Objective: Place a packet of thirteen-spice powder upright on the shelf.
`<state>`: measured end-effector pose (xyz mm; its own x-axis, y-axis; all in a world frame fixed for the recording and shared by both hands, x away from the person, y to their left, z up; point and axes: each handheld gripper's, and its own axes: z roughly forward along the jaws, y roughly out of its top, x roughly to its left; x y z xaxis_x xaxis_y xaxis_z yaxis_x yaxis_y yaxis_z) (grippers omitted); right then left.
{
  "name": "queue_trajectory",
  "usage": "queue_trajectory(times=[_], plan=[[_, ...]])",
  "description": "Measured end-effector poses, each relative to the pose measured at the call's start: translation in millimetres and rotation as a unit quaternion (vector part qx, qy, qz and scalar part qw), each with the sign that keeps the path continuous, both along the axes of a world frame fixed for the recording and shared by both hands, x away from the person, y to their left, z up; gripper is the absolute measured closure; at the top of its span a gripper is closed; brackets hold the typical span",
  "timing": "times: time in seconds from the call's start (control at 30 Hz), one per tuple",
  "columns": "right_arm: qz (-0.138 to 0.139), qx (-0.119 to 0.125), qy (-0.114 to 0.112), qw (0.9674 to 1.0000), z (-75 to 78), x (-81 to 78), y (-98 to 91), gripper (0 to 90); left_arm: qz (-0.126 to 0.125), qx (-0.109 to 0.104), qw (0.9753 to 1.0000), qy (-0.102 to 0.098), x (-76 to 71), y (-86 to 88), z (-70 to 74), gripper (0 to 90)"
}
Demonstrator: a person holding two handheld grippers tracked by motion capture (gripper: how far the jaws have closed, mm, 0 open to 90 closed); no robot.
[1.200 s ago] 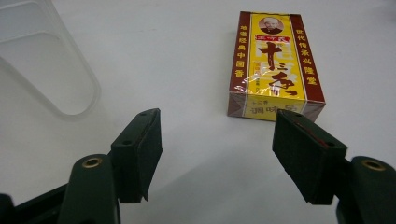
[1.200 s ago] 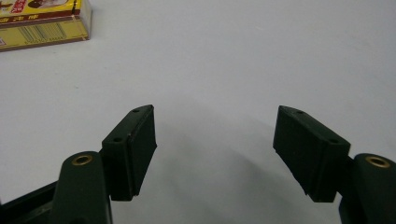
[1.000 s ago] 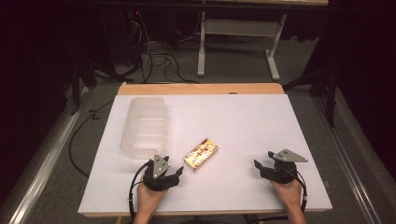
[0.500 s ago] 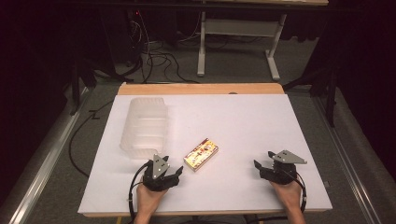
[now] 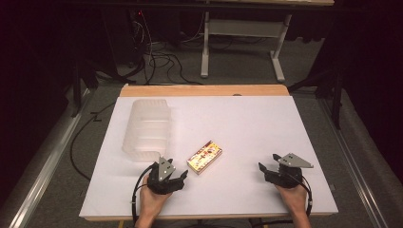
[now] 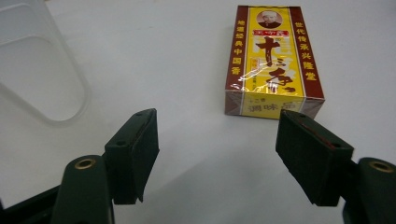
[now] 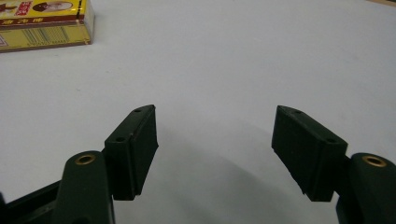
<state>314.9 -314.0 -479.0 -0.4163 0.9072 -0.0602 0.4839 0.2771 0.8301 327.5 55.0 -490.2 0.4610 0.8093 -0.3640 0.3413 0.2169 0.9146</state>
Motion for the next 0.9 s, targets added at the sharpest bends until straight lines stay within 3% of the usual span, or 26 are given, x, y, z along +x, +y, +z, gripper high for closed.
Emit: queue_trajectory(times=[0.1,0.3,0.37,0.6,0.9], plan=[[0.003,-0.002,-0.001,1.0,0.1,-0.1,0.2,31.5,-0.004,-0.003,1.0,0.004,0.3,-4.2,3.4,30.2],[0.001,-0.003,-0.004,1.0,0.2,-0.7,0.3,31.6,-0.02,0.012,0.9997,-0.001,0.3,-13.8,15.0,29.2],[0.001,-0.004,-0.007,1.0,0.1,-1.0,0.6,31.6,-0.023,0.005,0.9997,0.007,1.9,-16.6,18.8,29.0],[0.002,-0.005,-0.006,1.0,0.0,-0.8,0.7,31.6,-0.037,0.012,0.999,0.022,7.6,-29.5,28.7,27.0],[0.001,-0.008,-0.005,1.0,0.0,-0.7,1.1,31.7,-0.035,0.028,0.9983,0.038,21.0,-43.2,33.2,26.7]])
